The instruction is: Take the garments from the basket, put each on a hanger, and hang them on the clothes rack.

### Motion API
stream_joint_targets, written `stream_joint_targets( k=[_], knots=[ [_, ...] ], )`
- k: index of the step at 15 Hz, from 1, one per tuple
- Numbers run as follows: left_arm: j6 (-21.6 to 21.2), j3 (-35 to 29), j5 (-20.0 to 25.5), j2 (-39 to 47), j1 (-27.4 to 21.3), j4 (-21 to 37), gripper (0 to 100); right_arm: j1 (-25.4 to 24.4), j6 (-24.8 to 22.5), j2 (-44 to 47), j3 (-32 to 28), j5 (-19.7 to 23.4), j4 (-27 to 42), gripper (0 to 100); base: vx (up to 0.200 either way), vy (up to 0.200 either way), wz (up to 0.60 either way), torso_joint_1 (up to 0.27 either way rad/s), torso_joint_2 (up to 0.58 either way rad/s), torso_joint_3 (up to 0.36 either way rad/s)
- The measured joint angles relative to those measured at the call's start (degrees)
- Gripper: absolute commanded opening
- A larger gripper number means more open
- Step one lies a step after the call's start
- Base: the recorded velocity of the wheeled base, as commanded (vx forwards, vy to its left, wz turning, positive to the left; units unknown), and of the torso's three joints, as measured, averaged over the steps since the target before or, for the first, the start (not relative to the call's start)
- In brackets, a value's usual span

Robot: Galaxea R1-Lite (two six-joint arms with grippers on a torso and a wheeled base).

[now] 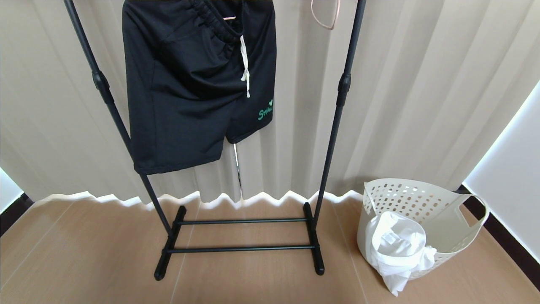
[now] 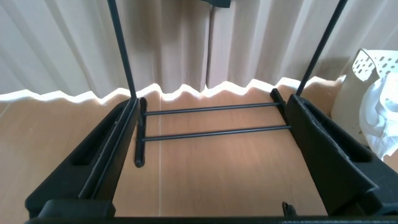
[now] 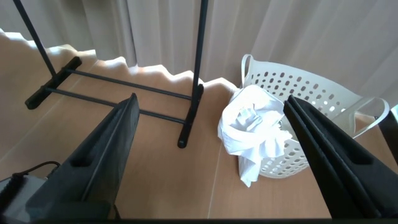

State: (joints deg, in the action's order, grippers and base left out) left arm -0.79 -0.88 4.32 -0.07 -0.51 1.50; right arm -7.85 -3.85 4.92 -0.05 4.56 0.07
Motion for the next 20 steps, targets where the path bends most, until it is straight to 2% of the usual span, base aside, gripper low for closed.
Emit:
stream_joint_targets(
  k=[3,7,10,17,20],
  knots=[
    [0.09,0.00,-0.27,0.00,-0.06,0.02,100,0.00,0.00,0.00,0.00,0.01,-0.02,100,0.000,0.000,-0.60,0.002,0.01,-0.001],
    [0.11,0.00,-0.27,0.00,0.00,-0.02,100,-0.09,0.00,0.00,0.00,0.00,0.04,100,0.000,0.000,0.00,0.000,0.00,0.000],
    [0.11,0.02,-0.30,0.00,0.00,0.00,100,-0.11,0.00,0.00,0.00,0.01,0.00,100,0.000,0.000,-0.60,0.001,0.00,0.010],
    [0.09,0.02,-0.29,0.00,0.07,-0.05,100,-0.09,0.00,0.00,-0.02,-0.02,0.09,100,0.000,0.000,0.00,0.000,0.00,0.000],
    [0.09,0.02,-0.35,0.00,0.00,0.00,100,0.00,0.00,0.00,-0.02,0.04,0.02,100,0.200,0.000,0.00,-0.001,0.00,0.004]
  ],
)
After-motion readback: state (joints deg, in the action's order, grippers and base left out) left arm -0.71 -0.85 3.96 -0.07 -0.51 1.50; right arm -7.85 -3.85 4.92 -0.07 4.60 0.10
